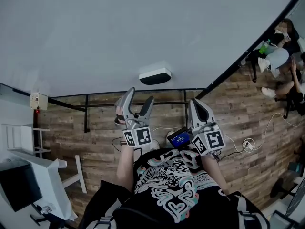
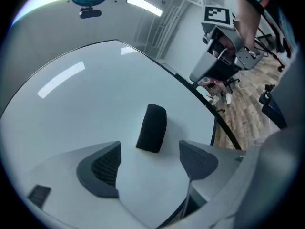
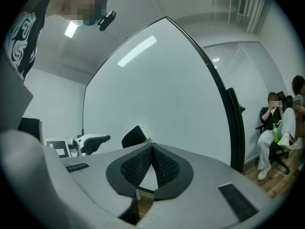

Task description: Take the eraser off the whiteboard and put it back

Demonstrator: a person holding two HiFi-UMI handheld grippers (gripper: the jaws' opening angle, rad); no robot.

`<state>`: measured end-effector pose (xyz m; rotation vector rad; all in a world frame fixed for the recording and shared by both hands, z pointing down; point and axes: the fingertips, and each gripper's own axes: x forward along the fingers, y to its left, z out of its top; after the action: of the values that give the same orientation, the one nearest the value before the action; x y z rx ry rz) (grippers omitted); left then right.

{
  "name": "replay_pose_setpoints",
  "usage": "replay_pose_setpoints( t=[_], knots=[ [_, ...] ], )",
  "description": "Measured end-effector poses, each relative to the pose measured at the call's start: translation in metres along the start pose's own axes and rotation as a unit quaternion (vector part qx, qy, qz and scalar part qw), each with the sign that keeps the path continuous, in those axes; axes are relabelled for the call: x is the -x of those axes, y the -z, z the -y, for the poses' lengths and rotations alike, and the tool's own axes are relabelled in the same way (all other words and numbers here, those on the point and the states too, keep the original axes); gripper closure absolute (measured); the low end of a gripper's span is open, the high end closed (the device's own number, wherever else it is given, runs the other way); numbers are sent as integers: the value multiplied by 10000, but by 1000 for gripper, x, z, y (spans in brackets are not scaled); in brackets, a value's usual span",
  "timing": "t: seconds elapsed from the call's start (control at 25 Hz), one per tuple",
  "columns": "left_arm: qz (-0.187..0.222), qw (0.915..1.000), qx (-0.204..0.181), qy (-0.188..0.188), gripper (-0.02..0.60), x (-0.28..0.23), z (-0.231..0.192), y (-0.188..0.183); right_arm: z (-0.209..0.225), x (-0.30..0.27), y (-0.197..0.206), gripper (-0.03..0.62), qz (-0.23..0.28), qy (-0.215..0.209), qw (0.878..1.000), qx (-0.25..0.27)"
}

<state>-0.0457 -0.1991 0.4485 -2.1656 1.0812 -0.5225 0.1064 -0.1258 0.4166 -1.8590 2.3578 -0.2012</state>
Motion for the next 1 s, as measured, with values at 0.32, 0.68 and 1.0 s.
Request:
replay_pose_setpoints(
  t=[0.32,0.68,1.0],
  knots=[
    [522,9871,1502,191,353,56,-15,-12,-37,39,-1,580,219,-71,9997,-80],
    [540,9133,3970,734,560,102,-28,-5,-69,64,12,580,26,302,9994,187],
    [565,9214,3805,550,558,114,-27,-15,-73,67,7,580,71,177,9995,246]
  ],
)
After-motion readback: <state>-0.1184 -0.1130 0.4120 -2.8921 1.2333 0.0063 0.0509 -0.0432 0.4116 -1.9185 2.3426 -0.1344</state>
